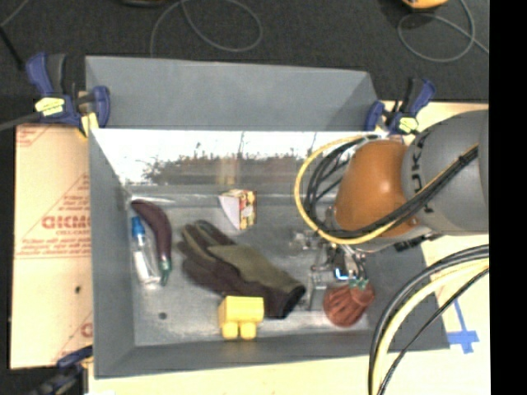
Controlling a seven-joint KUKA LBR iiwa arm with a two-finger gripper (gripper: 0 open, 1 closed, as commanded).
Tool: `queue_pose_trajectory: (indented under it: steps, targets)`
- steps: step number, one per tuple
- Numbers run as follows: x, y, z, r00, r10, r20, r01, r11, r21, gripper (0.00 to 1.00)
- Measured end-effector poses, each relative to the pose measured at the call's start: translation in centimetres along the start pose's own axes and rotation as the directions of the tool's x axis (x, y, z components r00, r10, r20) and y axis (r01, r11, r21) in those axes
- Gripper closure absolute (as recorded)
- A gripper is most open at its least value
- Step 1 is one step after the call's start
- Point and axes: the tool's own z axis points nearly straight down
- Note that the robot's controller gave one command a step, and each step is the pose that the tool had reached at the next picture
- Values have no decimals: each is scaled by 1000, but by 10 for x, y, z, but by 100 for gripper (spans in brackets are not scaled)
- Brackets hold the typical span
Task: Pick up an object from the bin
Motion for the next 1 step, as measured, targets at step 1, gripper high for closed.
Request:
queue_pose_trajectory:
  steps: [1]
  targets:
    - [-1,34,23,994,-112,1,112,994,3,100]
